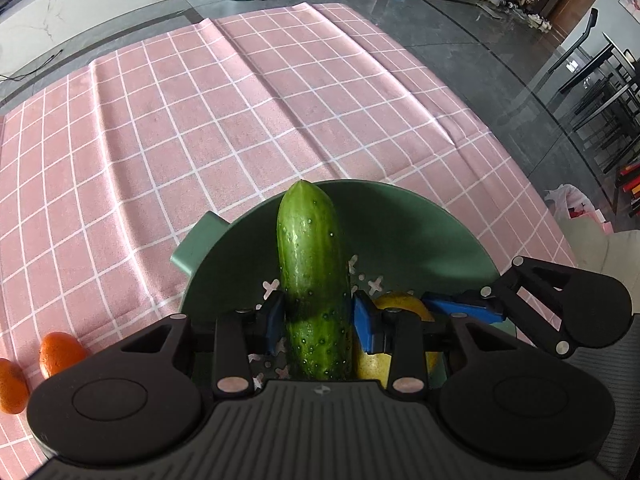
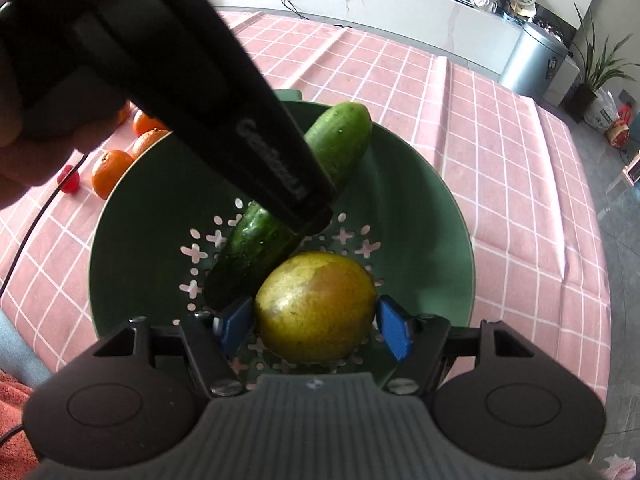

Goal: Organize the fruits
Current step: 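Carry the cucumber with the left tool while the right tool carries the pear into the colander, then open both tools and withdraw from the colander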

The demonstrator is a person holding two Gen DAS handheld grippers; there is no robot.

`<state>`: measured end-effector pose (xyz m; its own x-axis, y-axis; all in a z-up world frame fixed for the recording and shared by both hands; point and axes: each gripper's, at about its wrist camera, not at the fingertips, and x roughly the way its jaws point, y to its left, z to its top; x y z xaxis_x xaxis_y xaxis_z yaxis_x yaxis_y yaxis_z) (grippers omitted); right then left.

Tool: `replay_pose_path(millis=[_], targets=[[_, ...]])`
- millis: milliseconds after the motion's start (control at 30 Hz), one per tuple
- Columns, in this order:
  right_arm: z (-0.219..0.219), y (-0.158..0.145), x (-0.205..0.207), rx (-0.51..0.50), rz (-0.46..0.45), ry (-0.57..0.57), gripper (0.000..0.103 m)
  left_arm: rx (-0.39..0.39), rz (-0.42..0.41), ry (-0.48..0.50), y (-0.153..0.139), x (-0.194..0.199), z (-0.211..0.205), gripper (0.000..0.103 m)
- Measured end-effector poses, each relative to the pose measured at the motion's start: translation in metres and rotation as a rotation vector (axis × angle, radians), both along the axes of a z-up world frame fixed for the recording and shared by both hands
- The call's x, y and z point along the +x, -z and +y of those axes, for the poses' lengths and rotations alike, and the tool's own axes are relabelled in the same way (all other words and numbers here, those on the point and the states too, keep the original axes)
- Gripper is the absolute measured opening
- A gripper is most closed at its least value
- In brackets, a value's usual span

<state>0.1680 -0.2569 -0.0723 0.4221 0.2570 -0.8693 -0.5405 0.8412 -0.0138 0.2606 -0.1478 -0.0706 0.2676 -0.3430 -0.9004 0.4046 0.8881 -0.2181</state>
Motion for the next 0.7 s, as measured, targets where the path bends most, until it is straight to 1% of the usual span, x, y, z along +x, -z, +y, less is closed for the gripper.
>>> replay_pose_path(millis=[67, 233, 300, 367, 533, 700], targets=[[0.001, -0.001, -0.001, -0.002, 0.003, 0.002, 0.065, 0.0, 0.001, 0.004, 0.0, 0.0, 0.0, 0.041], [0.003, -0.003, -0.003, -0.021, 0.0, 0.007, 0.065, 0.014, 0.012, 0.019, -0.003, -0.003, 0.001, 0.047], [0.004, -0.007, -0.003, -0.03, -0.006, 0.007, 0.067, 0.02, 0.005, 0.026, -0.006, -0.007, 0.002, 0.049], [0.006, -0.012, -0.006, -0.034, -0.011, 0.013, 0.072, 0.024, -0.005, 0.032, -0.011, -0.012, 0.004, 0.053], [0.006, -0.028, -0.017, -0.029, -0.027, 0.04, 0.072, 0.022, -0.042, 0.046, -0.033, -0.028, 0.015, 0.054], [0.003, -0.046, -0.031, 0.039, -0.018, 0.105, 0.072, 0.012, -0.095, 0.038, -0.059, -0.047, 0.036, 0.055]])
